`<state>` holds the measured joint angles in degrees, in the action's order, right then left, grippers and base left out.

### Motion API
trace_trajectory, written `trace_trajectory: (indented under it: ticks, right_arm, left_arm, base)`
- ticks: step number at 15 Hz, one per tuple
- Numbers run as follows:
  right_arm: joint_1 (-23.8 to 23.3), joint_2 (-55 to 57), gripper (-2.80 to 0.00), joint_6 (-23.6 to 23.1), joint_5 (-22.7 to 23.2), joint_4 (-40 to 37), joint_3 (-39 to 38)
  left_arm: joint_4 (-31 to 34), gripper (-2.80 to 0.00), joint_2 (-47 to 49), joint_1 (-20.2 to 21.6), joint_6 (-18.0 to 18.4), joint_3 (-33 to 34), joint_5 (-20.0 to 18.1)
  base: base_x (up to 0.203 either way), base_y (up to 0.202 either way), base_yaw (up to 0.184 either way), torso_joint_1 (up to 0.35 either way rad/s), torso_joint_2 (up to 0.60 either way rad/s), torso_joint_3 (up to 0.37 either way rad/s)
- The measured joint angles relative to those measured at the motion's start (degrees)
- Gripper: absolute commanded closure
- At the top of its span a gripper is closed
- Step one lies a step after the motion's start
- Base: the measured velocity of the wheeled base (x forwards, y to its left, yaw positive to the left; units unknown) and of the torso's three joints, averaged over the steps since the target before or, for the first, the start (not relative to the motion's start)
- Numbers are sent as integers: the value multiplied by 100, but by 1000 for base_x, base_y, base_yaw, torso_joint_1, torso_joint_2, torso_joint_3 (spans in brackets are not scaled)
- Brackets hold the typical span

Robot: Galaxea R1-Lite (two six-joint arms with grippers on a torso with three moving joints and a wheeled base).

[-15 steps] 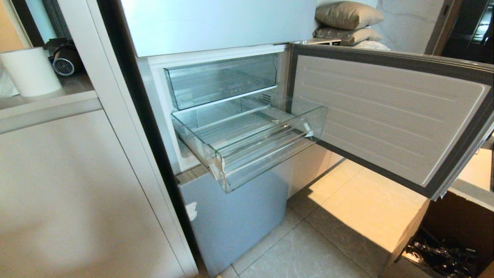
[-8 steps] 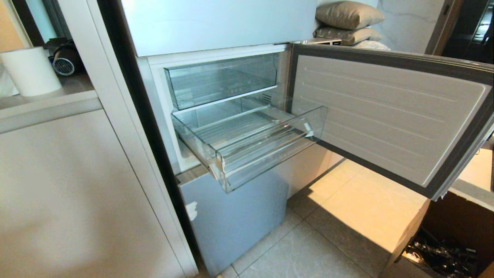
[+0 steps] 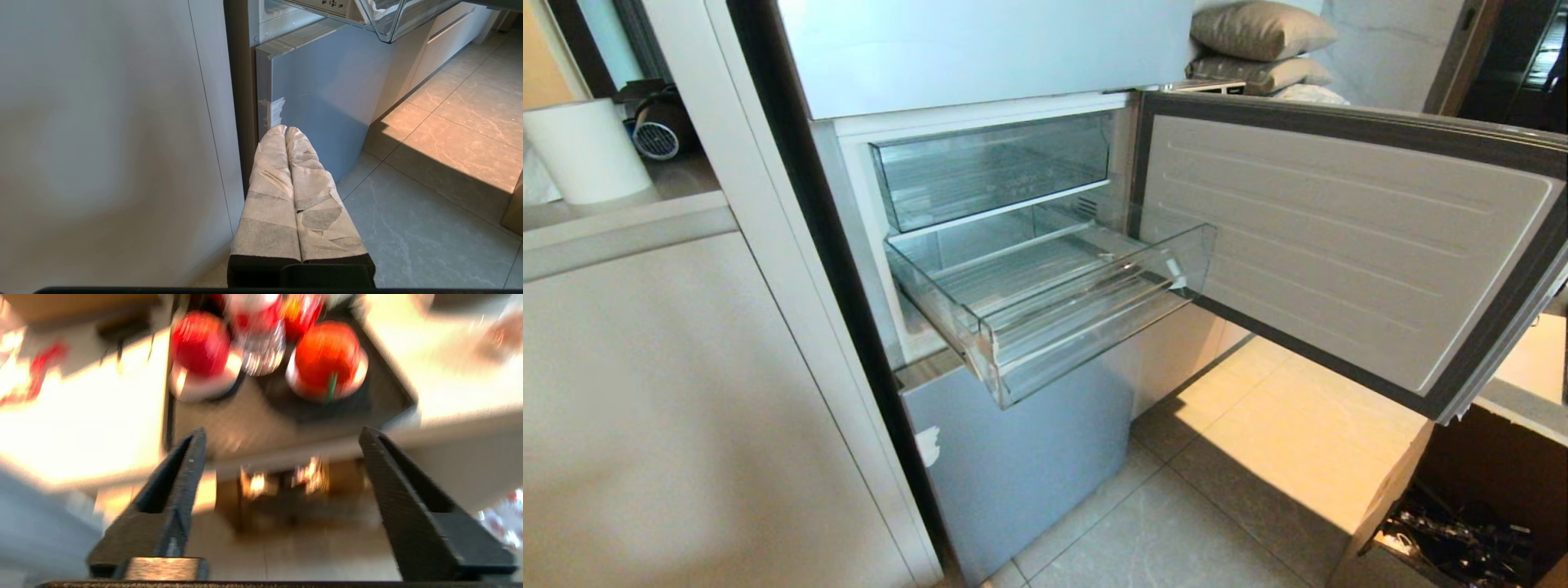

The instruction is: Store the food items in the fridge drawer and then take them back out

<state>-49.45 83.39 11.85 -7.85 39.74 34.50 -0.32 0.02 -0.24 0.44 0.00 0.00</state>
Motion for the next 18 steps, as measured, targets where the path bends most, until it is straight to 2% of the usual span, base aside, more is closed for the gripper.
trace_trajectory:
  ticks: [4,9,15,18]
  right_arm:
    - [-415,939,-280,-9,96,860,512]
    - [-793,2076,-280,-193,111,1303,1449]
    - [-882,3007,-280,-270,126,1530,2086]
    - [-881,3355,-280,-267,359,1567,2317]
  left_arm:
    - [-1,0,0,0,0,0,0]
    - [0,0,0,-2,0,0,0]
    - [-1,0,0,-2,0,0,0]
    - [-1,0,0,-2,0,0,0]
  base:
    - [0,0,0,0,0,0]
    - [0,0,0,0,0,0]
    - [0,0,0,0,0,0]
    - [0,0,0,0,0,0]
